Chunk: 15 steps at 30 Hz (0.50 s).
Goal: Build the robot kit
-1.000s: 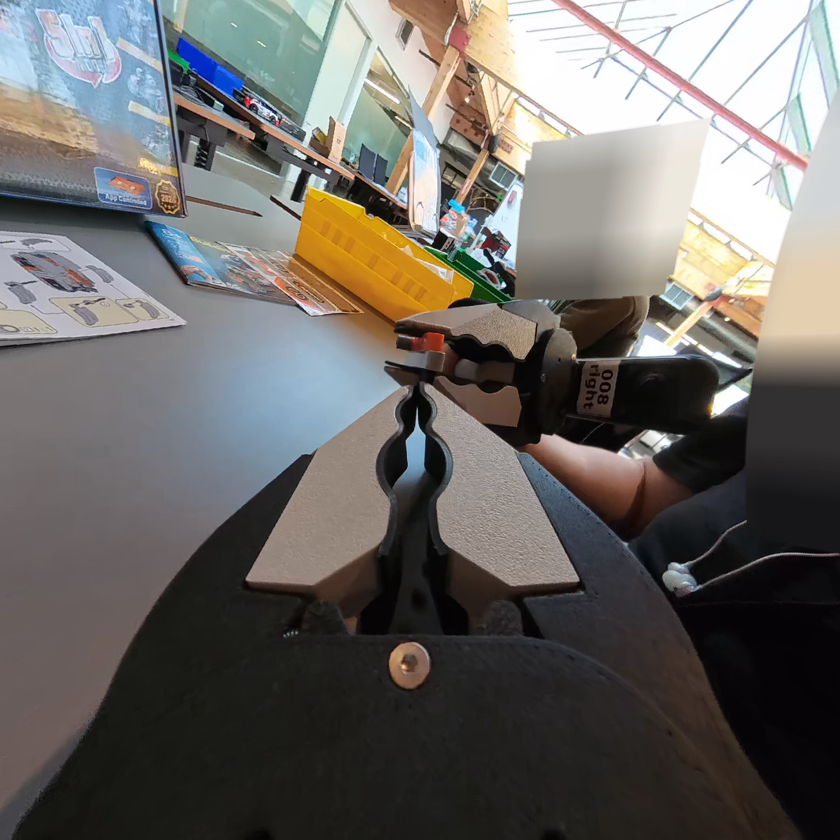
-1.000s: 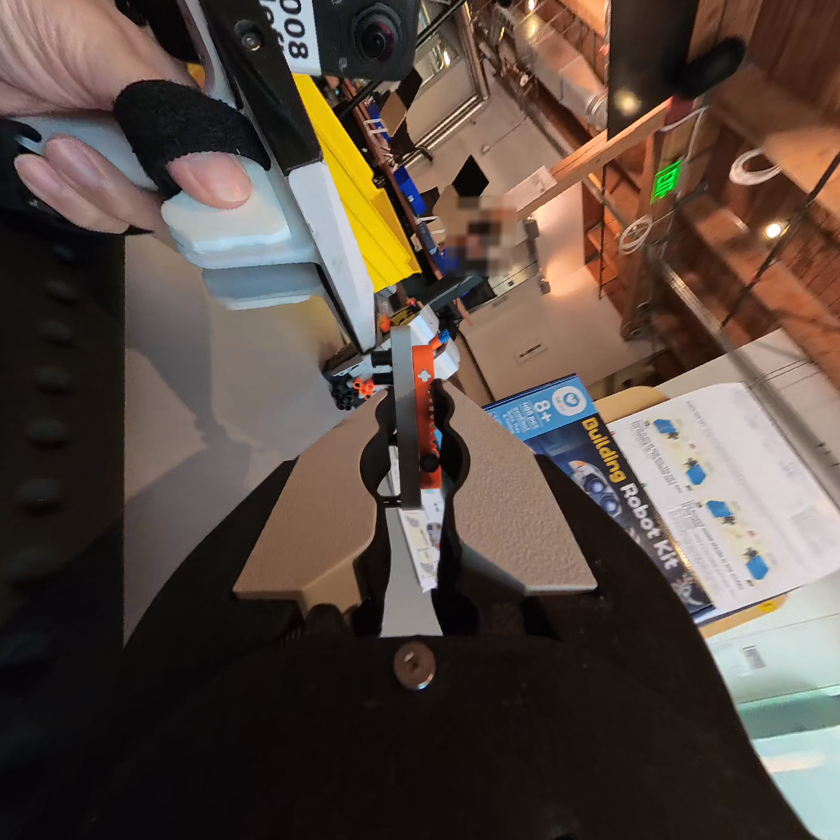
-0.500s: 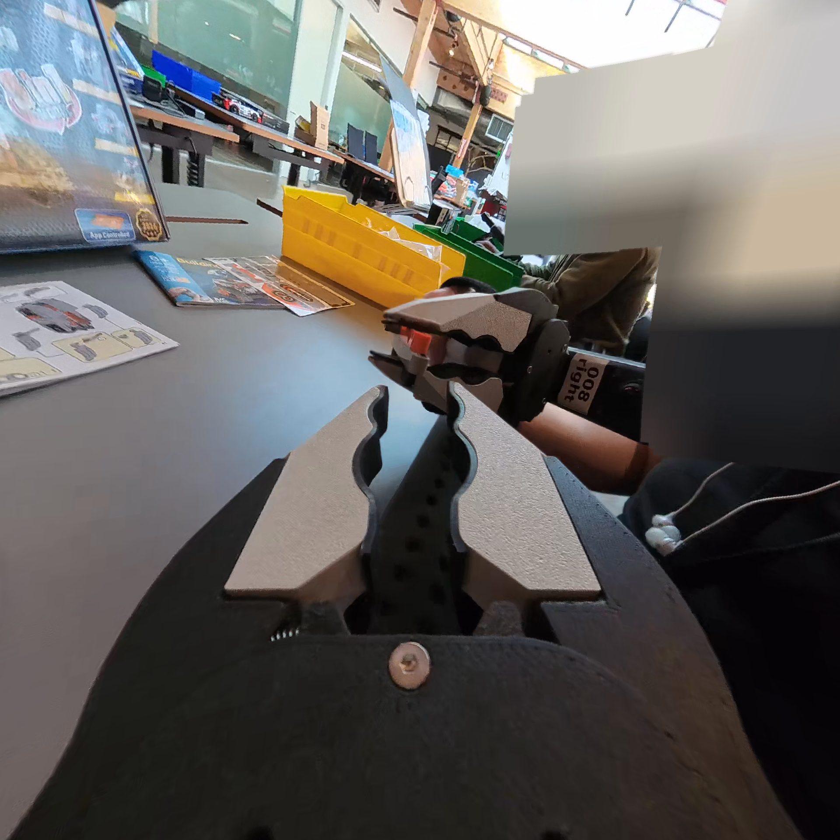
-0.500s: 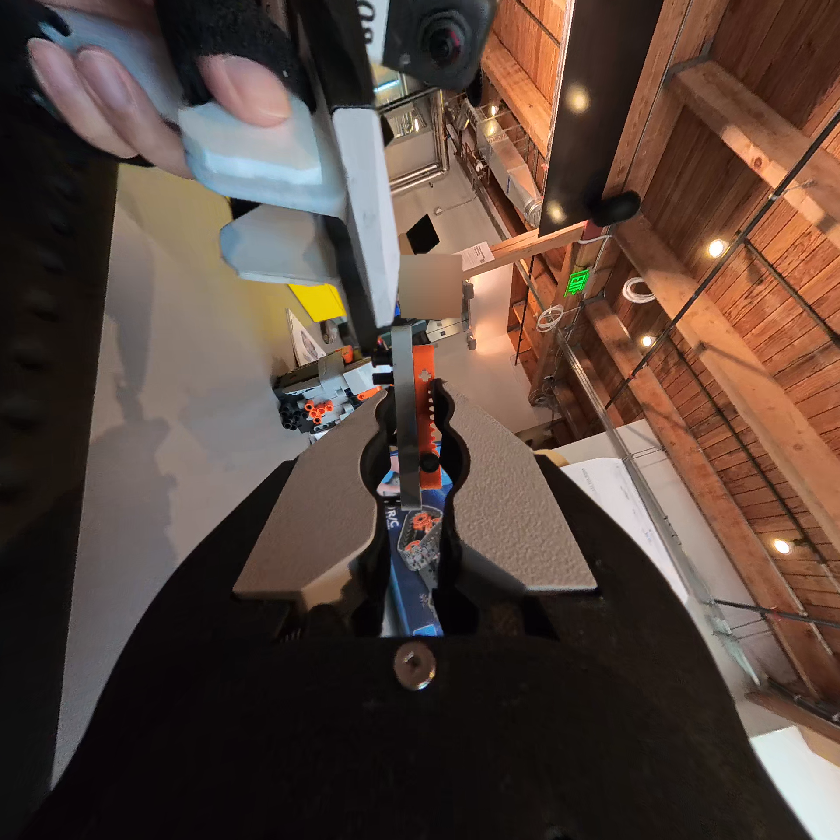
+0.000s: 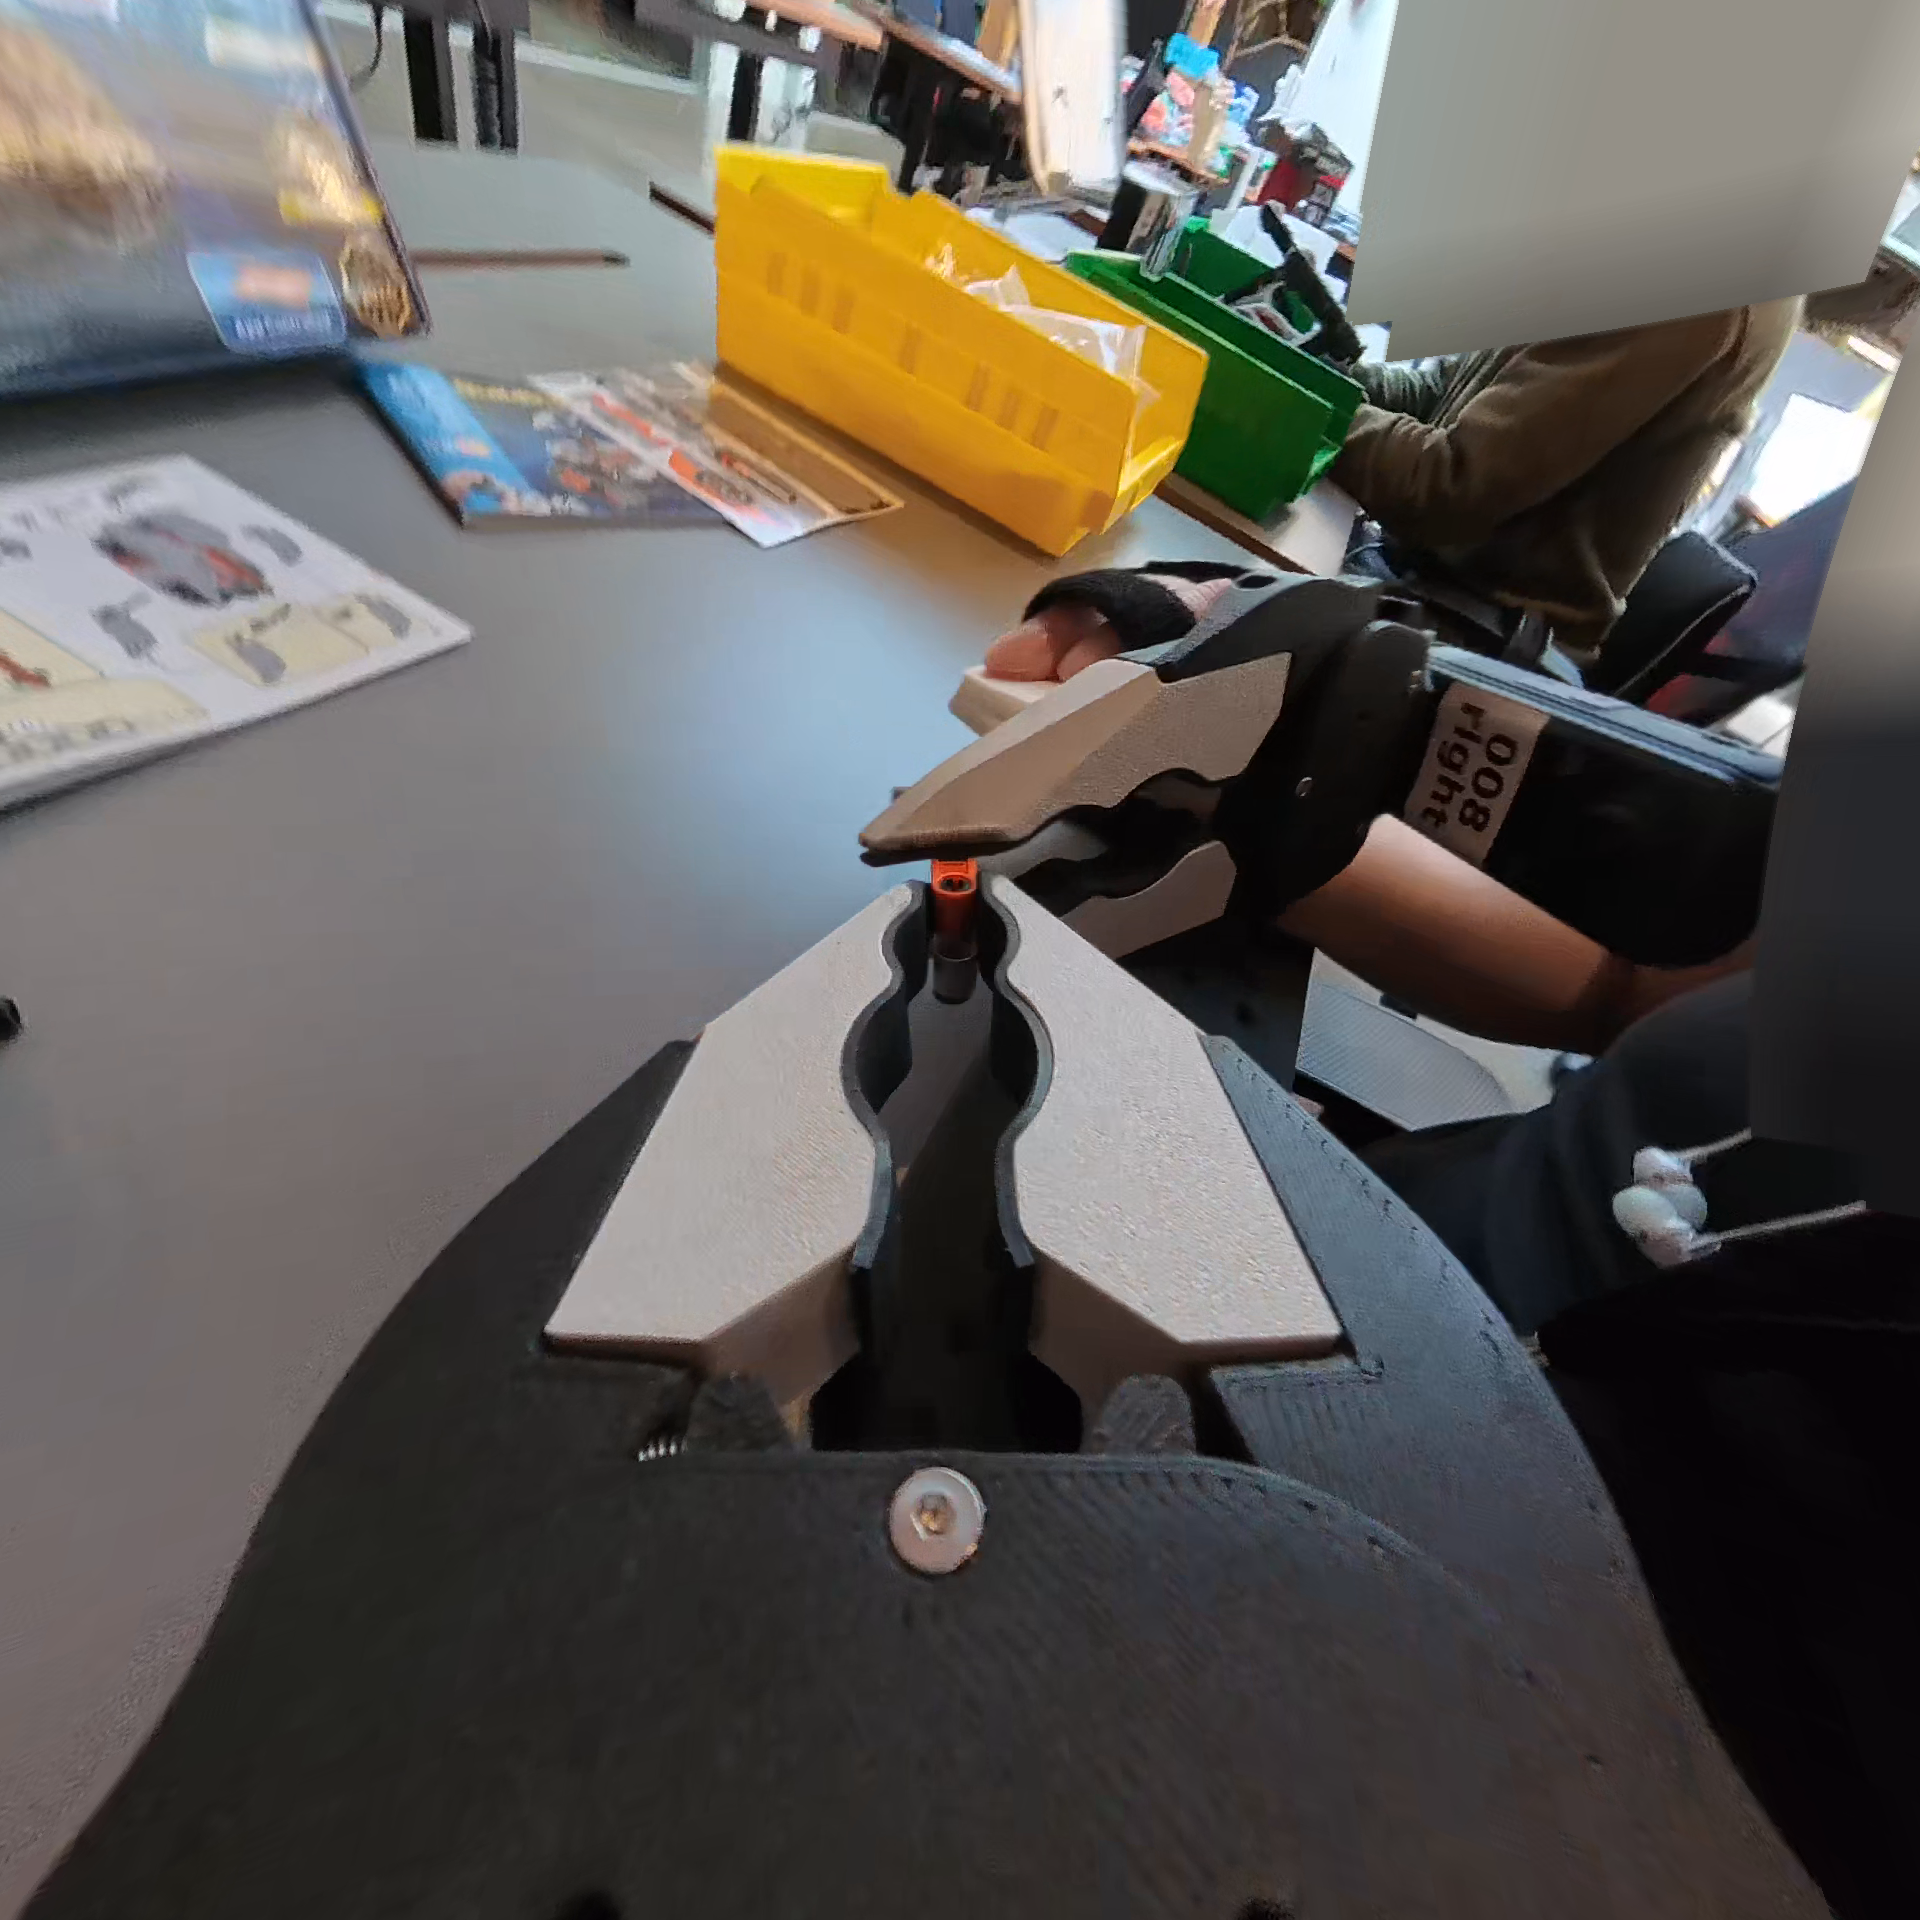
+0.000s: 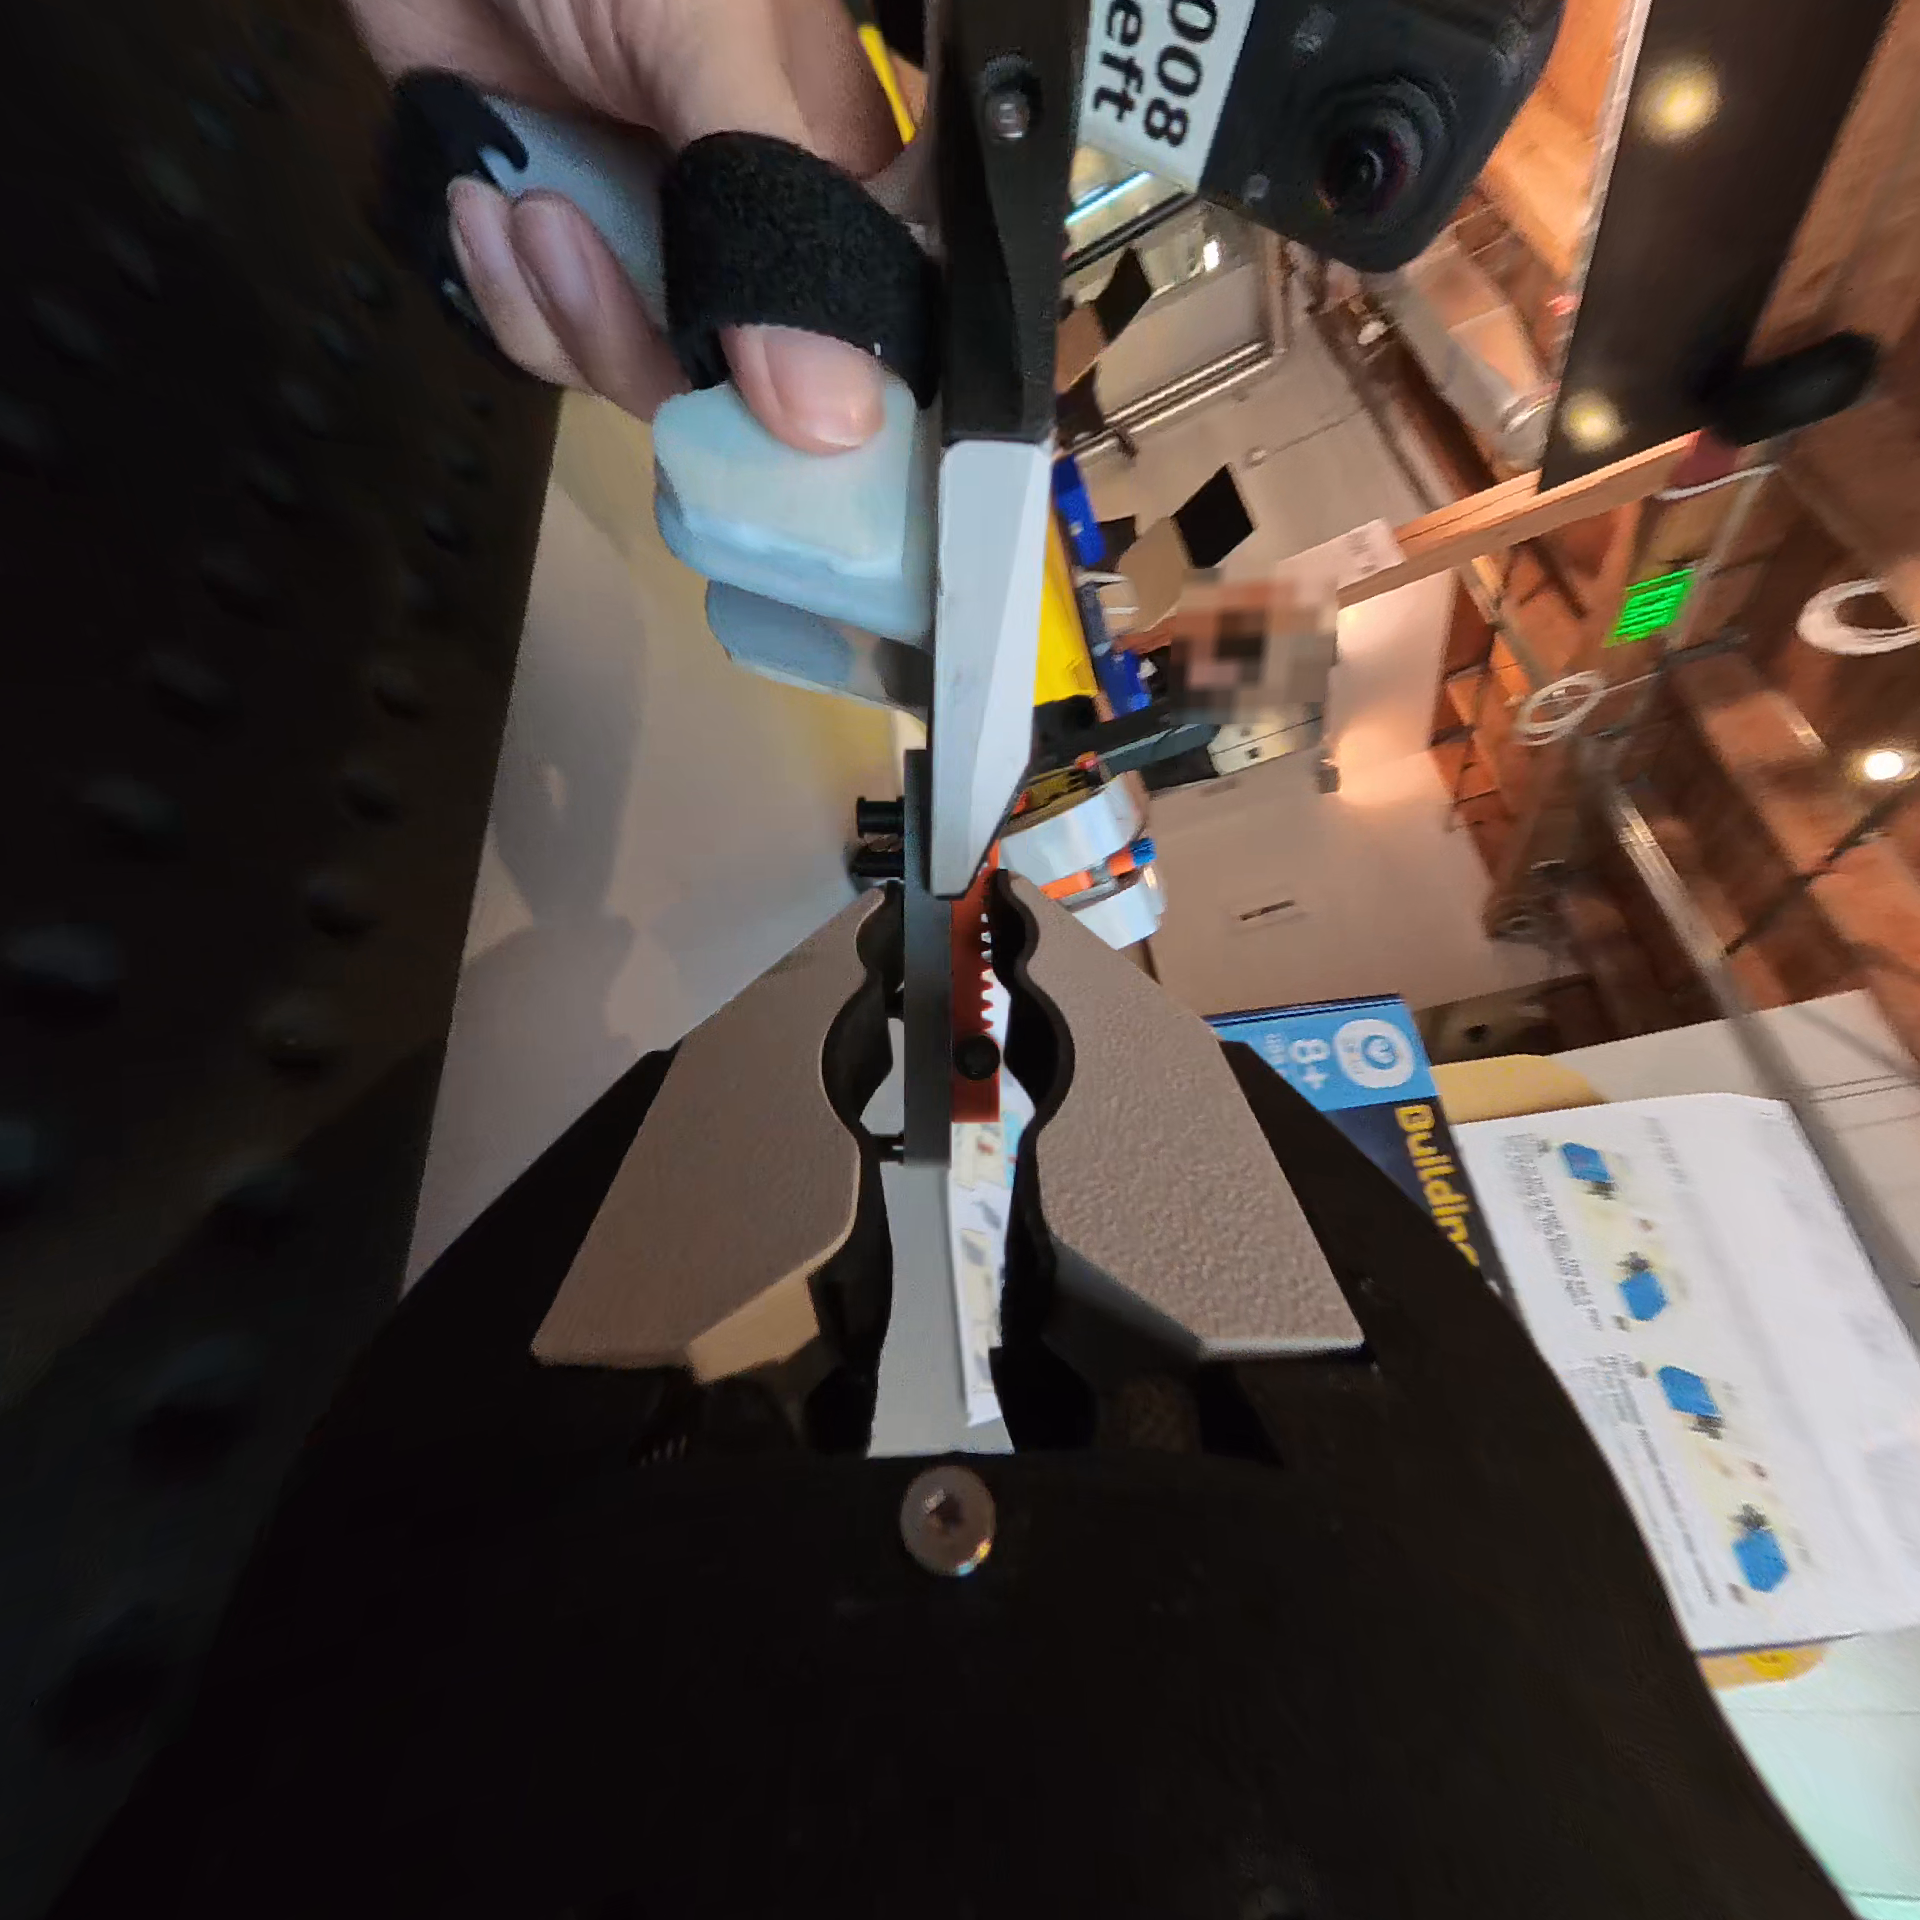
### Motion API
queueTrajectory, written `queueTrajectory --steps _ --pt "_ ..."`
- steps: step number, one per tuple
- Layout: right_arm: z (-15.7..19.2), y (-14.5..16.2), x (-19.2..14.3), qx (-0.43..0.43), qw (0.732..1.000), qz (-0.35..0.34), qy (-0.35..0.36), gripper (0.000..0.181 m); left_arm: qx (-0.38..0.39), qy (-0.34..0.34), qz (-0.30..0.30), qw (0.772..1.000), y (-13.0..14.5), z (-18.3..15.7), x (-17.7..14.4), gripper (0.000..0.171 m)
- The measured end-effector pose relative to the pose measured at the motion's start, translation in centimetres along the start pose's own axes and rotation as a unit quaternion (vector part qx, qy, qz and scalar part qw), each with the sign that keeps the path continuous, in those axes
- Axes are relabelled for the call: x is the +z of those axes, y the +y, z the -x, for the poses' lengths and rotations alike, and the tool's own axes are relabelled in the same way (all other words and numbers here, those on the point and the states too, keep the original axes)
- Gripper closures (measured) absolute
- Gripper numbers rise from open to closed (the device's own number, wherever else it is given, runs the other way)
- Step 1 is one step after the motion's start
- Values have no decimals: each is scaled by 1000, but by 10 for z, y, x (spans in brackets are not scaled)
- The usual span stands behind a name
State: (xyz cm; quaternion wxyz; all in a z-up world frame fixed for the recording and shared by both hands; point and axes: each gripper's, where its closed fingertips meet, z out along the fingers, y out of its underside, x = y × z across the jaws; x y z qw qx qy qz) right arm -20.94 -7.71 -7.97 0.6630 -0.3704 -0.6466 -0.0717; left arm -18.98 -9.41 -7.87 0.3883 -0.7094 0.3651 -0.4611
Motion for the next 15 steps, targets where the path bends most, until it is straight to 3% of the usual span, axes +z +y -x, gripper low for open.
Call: queueTrajectory --steps 2,5,8,11,13,15 --pt "3 7 3 27 999 9 -16 166 -74 11 0 997 2 7 3 166" --pt "-3 17 5 120 992 14 -19 160 -206 50 -47 976 -4 13 6 166" --pt "-17 19 0 169 985 18 10 147 -325 117 -116 931 -13 13 3 166" --pt "-31 14 -9 191 980 5 50 150 -409 146 -198 878 -24 23 -8 166" --pt "-35 7 -14 271 961 -11 51 154 -428 136 -242 860 -27 32 -17 166" --pt "-33 -3 -16 407 912 -41 31 158 -417 130 -286 853 -35 33 -25 166"
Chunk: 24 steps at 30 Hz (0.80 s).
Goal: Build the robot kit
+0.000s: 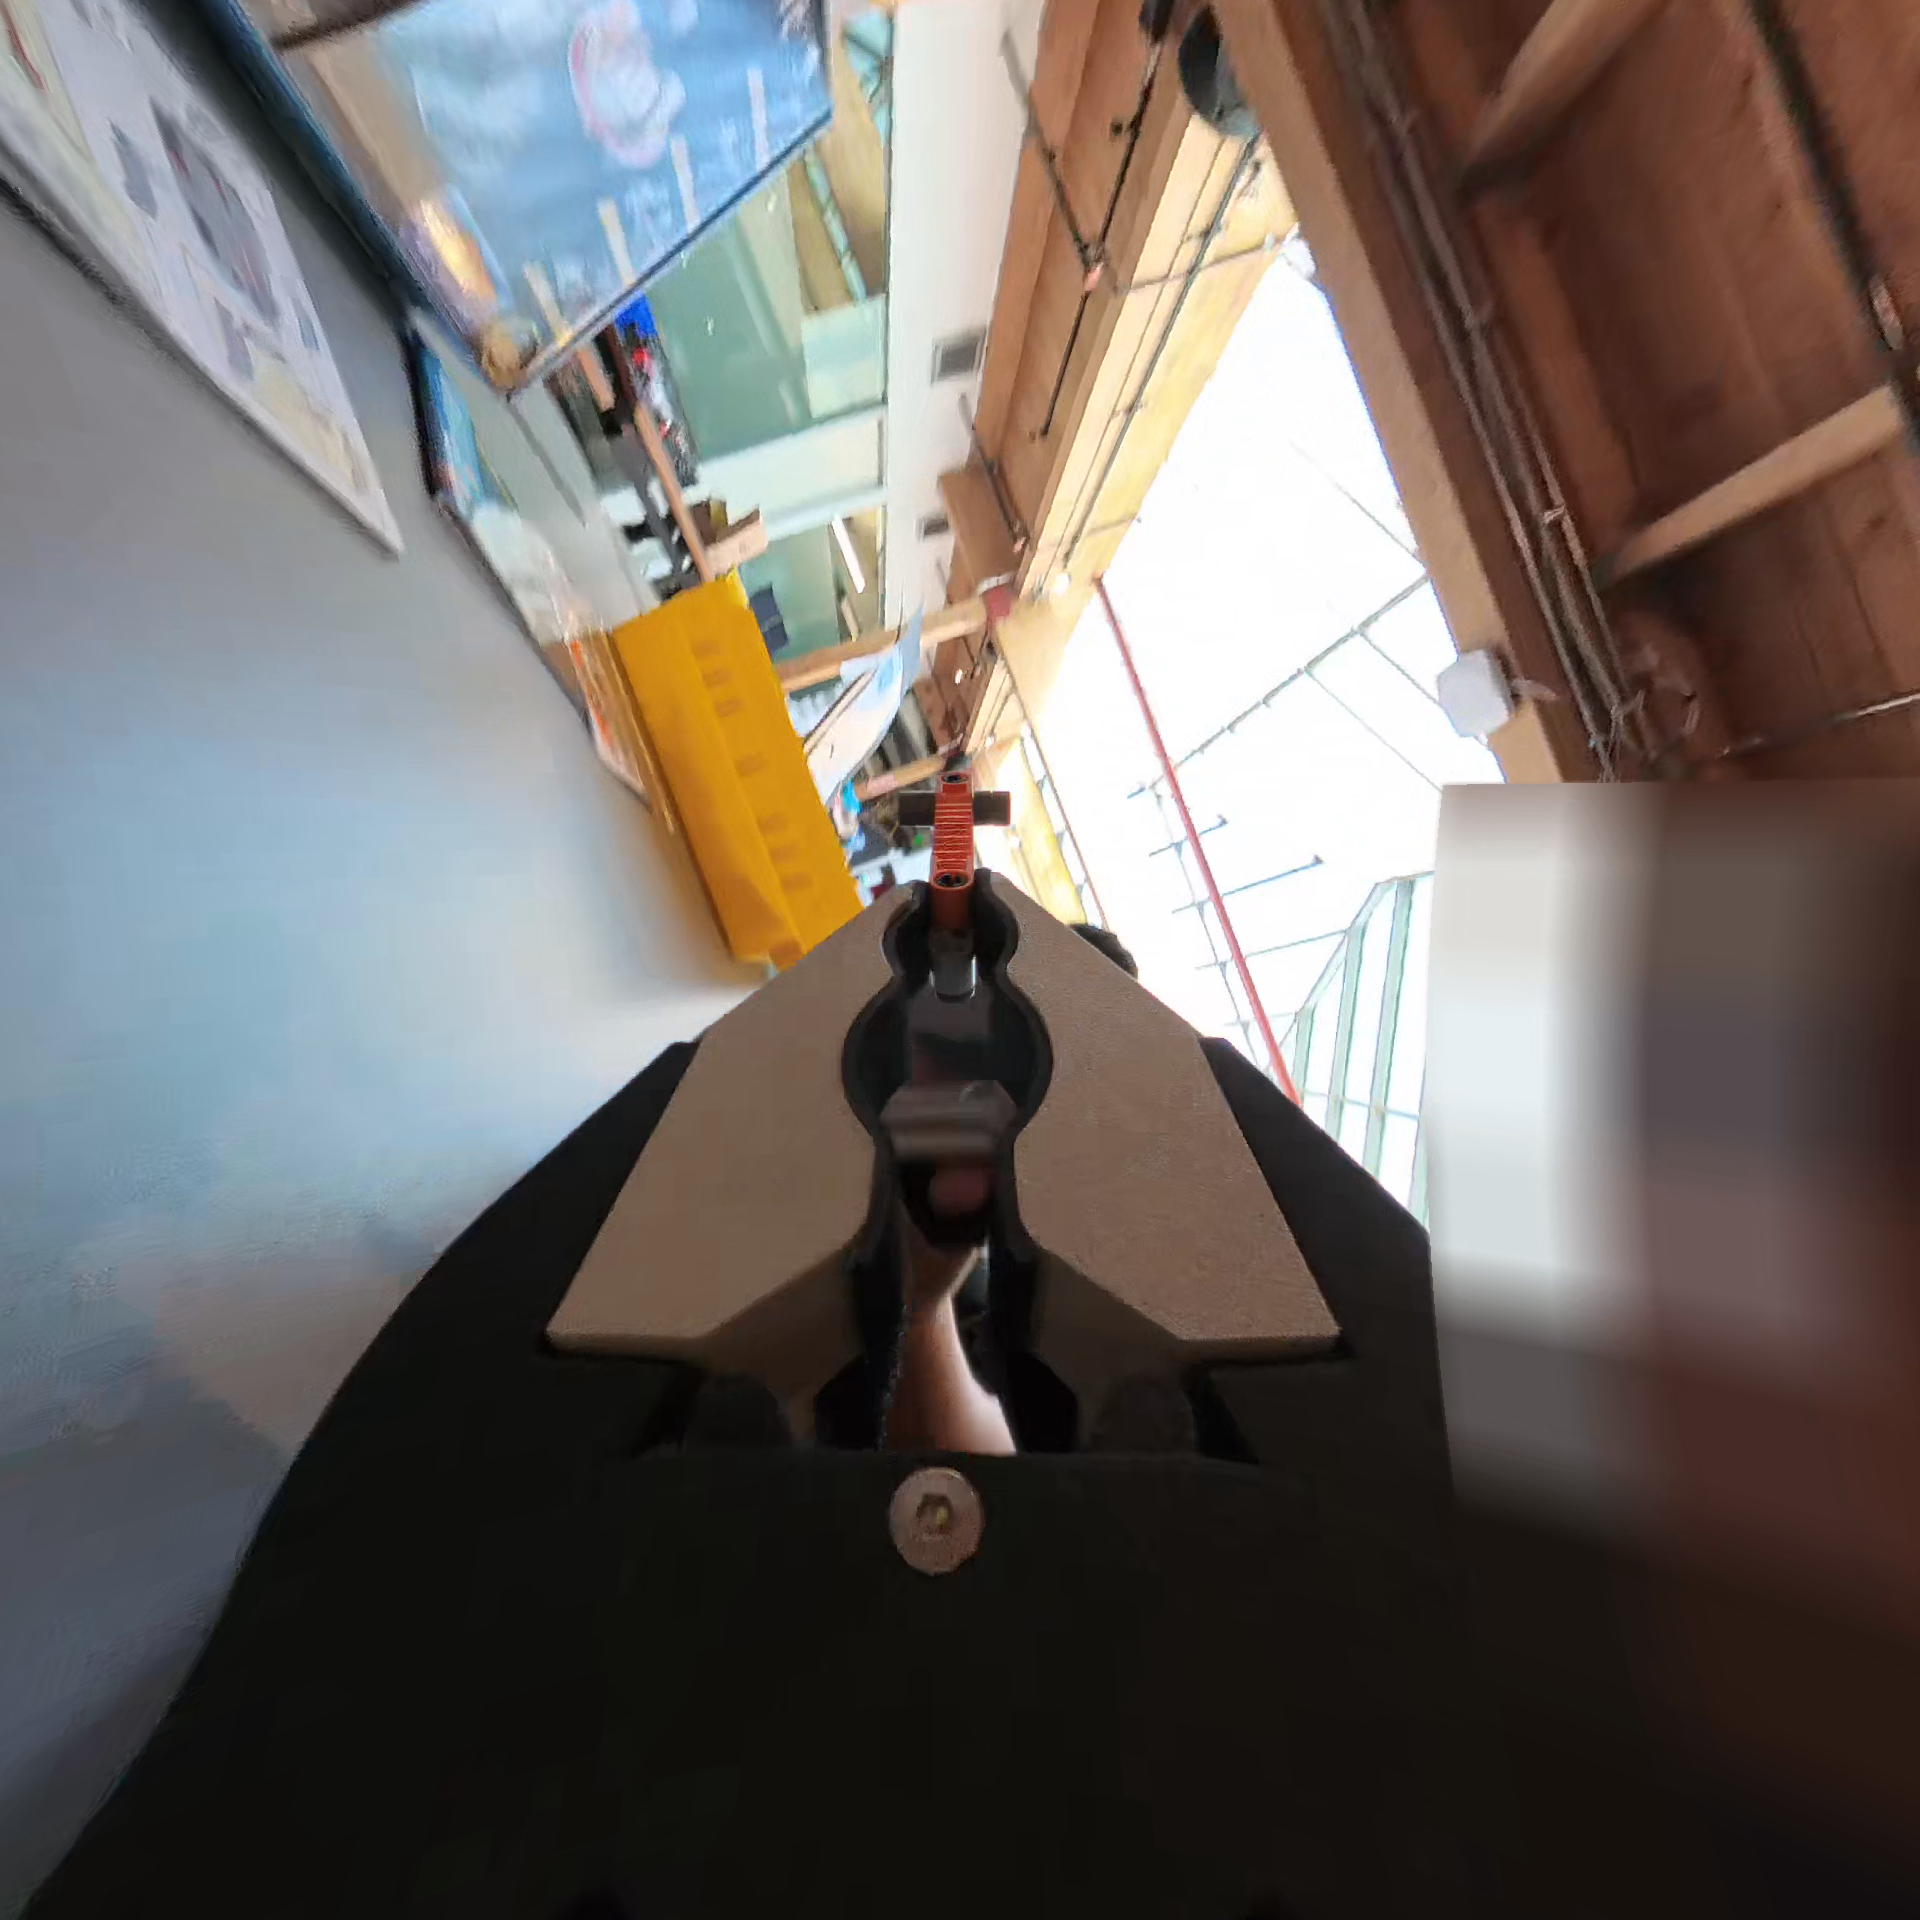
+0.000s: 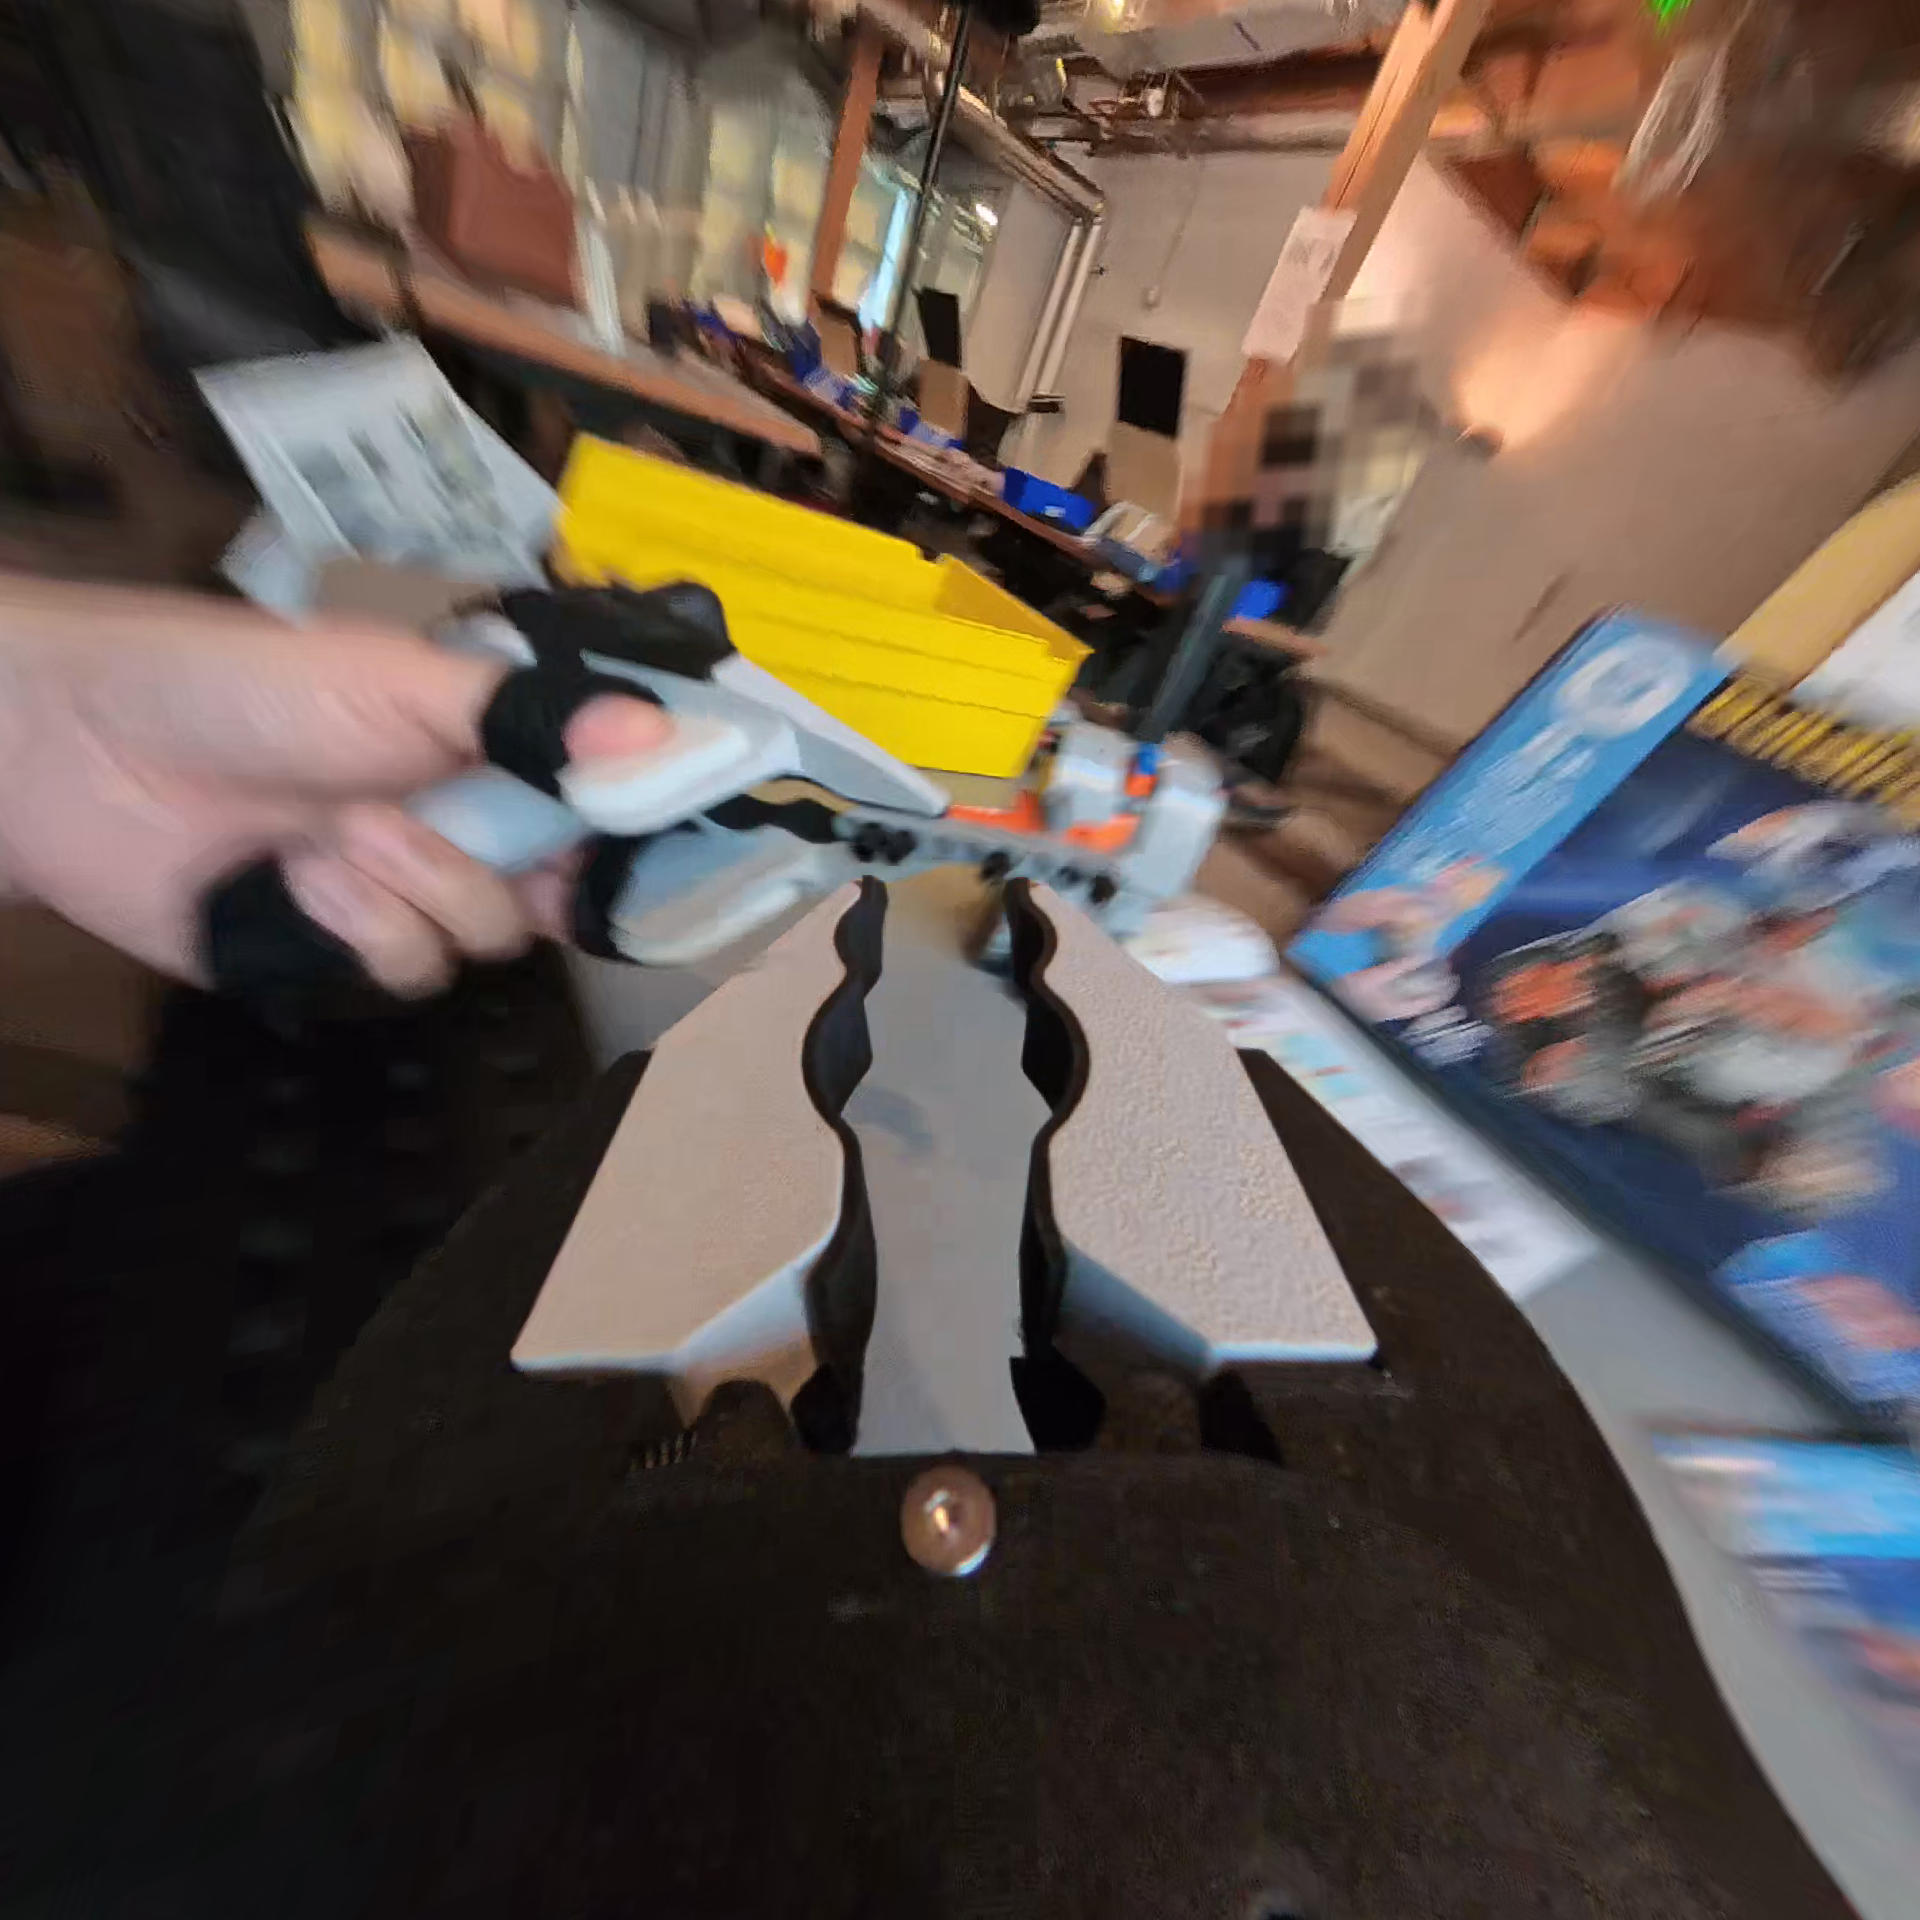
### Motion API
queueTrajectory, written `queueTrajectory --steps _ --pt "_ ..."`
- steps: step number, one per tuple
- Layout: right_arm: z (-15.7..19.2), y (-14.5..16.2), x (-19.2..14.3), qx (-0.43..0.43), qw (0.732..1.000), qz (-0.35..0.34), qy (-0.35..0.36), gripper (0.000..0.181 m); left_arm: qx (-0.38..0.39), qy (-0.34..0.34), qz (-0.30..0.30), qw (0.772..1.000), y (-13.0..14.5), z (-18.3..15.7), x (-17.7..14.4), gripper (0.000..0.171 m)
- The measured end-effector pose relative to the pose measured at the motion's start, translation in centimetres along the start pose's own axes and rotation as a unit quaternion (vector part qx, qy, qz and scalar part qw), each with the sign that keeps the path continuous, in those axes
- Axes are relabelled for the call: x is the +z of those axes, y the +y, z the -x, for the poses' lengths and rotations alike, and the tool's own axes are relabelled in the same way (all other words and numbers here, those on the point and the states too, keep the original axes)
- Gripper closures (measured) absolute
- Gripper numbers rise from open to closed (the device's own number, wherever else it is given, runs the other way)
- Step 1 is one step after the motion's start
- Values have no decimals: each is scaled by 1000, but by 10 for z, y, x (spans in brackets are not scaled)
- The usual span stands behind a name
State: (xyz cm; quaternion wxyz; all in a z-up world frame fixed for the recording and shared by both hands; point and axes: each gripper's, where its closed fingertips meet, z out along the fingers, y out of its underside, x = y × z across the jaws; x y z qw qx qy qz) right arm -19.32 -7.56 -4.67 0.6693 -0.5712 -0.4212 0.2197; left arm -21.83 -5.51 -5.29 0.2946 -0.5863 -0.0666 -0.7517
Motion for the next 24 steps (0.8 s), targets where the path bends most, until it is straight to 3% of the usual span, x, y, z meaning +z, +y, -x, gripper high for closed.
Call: queueTrajectory --steps 2,4,6,7,11,24 --pt "13 -1 6 191 980 -6 -54 159 32 17 -33 999 -6 -12 0 166" --pt "25 -12 12 357 926 -37 -120 155 74 24 -37 996 -4 -22 4 166" --pt "24 -18 18 459 874 -64 -147 159 113 26 -37 993 -1 -31 9 167" --pt "22 -17 21 481 861 -69 -149 161 131 30 -38 990 1 -36 11 167" --pt "18 -31 19 504 839 -117 -168 173 166 41 -32 985 8 -47 15 167" --pt "15 -32 17 510 837 -119 -159 170 210 38 -47 976 10 -45 15 167"
